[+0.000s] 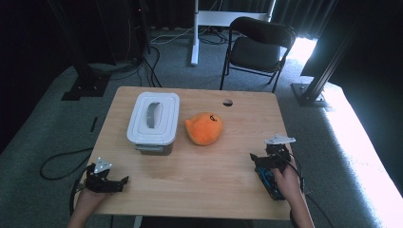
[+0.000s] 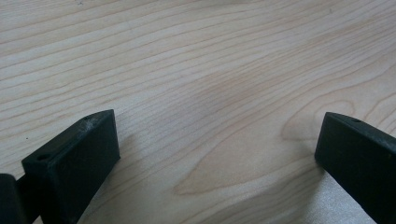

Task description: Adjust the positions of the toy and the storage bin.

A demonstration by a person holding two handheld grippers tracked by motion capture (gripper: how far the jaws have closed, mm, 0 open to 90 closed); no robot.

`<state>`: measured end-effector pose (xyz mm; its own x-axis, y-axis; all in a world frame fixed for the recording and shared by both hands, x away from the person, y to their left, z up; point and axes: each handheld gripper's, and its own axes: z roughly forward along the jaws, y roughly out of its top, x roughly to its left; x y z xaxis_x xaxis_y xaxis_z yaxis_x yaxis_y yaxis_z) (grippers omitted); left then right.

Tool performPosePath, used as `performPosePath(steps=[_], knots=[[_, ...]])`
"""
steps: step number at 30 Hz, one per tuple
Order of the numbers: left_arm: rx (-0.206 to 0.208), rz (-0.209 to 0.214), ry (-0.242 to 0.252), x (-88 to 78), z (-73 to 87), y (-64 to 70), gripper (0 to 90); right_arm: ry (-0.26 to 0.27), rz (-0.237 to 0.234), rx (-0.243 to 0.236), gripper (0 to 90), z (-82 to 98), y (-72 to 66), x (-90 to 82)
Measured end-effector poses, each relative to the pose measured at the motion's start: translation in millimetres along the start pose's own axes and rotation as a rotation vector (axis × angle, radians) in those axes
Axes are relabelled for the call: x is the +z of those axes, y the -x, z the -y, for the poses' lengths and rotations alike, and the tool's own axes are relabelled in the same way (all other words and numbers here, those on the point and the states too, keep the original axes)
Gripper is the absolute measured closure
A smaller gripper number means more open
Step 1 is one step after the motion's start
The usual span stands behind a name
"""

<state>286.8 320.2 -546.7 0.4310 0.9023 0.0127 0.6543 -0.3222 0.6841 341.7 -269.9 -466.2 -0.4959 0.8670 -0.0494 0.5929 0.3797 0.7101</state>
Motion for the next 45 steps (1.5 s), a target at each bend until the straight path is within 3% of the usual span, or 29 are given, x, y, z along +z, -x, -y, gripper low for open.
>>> performPosePath(steps=[5,7,9,11,12,14,19,34,45], knots=[[0.000,0.000,0.000,0.0,0.0,0.0,0.2,-0.006,-0.071,0.078,12.8,-16.6,-3.8,3.2],[0.000,0.000,0.000,0.0,0.0,0.0,0.2,0.003,-0.074,0.038,9.9,-20.4,-8.3,3.8],[0.000,0.000,0.000,0.0,0.0,0.0,0.2,0.008,-0.118,0.059,9.9,-24.1,-8.6,6.2],[0.000,0.000,0.000,0.0,0.0,0.0,0.2,0.012,-0.121,0.072,10.0,-25.9,-9.1,7.7],[0.000,0.000,0.000,0.0,0.0,0.0,0.2,0.006,-0.152,0.073,9.9,-28.9,-9.0,10.8],[0.000,0.001,0.000,0.0,0.0,-0.1,0.2,0.009,-0.147,0.081,10.0,-32.0,-9.9,12.9],[0.001,0.001,0.000,0.0,0.0,-0.1,0.2,-0.010,-0.195,0.065,10.0,-43.2,-12.6,21.9],[0.001,0.001,0.000,0.0,0.0,-0.1,0.2,0.004,-0.198,0.062,13.0,-82.5,-26.2,45.1],[0.001,0.001,0.000,0.0,0.0,-0.1,0.2,-0.032,-0.207,0.072,18.1,-94.8,-45.5,73.6]])
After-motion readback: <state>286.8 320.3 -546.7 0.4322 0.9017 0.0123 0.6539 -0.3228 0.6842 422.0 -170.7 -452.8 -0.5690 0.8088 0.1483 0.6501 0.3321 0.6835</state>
